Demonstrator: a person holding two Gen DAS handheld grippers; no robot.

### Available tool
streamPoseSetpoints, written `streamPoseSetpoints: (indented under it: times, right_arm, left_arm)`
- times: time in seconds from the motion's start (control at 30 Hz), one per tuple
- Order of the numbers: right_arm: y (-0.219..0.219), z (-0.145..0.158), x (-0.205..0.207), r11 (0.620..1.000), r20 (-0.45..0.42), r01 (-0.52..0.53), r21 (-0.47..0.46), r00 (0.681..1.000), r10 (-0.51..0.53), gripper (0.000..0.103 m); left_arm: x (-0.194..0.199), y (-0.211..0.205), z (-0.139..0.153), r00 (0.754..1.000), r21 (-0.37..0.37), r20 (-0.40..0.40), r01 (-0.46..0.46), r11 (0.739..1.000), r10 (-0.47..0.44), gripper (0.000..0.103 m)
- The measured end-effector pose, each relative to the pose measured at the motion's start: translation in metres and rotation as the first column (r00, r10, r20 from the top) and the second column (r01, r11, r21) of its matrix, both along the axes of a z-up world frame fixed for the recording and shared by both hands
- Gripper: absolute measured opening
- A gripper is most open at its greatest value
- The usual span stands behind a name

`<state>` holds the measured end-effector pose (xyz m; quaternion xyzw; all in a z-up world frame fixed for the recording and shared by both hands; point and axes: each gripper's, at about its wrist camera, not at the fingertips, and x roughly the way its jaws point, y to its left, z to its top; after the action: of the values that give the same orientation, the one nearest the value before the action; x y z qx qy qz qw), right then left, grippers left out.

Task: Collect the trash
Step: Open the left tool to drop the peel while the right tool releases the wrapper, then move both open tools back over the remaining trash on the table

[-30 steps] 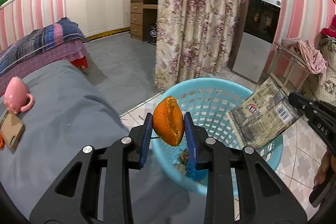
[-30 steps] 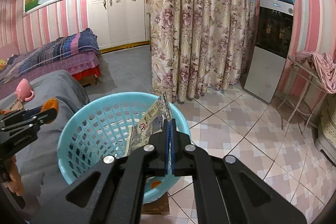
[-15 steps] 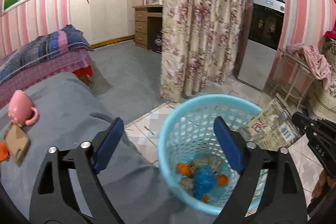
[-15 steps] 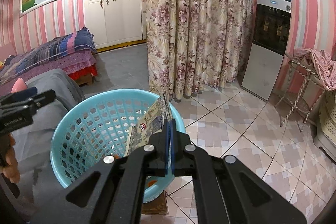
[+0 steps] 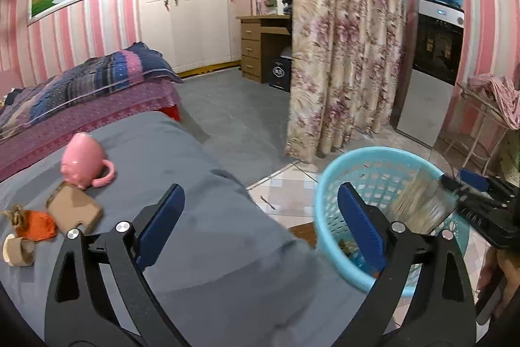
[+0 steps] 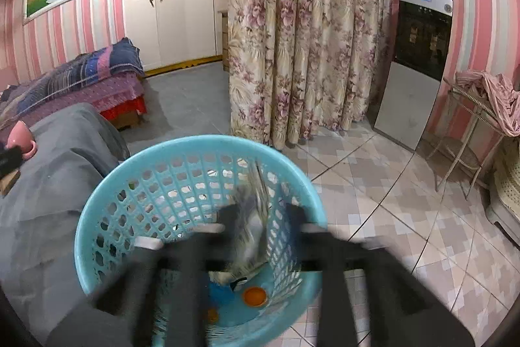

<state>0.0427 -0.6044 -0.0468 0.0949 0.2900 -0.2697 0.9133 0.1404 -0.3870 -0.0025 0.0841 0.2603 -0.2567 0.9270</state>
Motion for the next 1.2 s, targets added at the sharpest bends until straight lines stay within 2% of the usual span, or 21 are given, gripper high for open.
streamPoseSetpoints:
  times: [0.13, 0.2, 0.3, 0.5, 0.73, 1.0, 1.2]
  right_arm:
    - [0.011, 0.0, 0.006, 1.0, 0.001, 0.006, -0.022, 1.0, -0.006, 0.079]
    - [0.017, 0.002, 0.008, 1.0, 0.005, 0.003, -0.023, 1.0, -0.003, 0.089]
    - [0.029, 0.006, 0.01, 0.999, 0.017, -0.002, -0.033, 1.0, 0.003, 0.093]
    - [0.06, 0.017, 0.021, 0.998, 0.023, -0.046, -0.048, 0.999, 0.047, 0.095]
    - [0.101, 0.03, 0.035, 0.993, 0.044, -0.101, -0.053, 0.994, 0.103, 0.096]
    - [0.164, 0.037, 0.058, 0.973, 0.046, -0.218, -0.073, 0.974, 0.221, 0.097]
    - [0.206, 0.04, 0.074, 0.95, 0.042, -0.303, -0.074, 0.951, 0.307, 0.097]
  left_arm:
    - [0.0, 0.027, 0.004, 0.999, -0.006, 0.01, -0.034, 0.999, 0.034, 0.095]
    - [0.001, 0.041, 0.007, 0.999, -0.007, 0.014, -0.052, 0.999, 0.052, 0.095]
    - [0.002, 0.063, 0.011, 0.997, -0.02, 0.013, -0.082, 0.996, 0.082, 0.095]
    - [0.002, 0.105, 0.023, 0.99, -0.048, 0.016, -0.14, 0.989, 0.14, 0.097]
    - [0.0, 0.157, 0.028, 0.976, -0.045, 0.025, -0.214, 0.976, 0.215, 0.097]
    - [0.005, 0.223, 0.027, 0.947, -0.053, 0.006, -0.32, 0.946, 0.321, 0.097]
    - [0.009, 0.278, 0.019, 0.913, -0.056, -0.01, -0.407, 0.912, 0.407, 0.097]
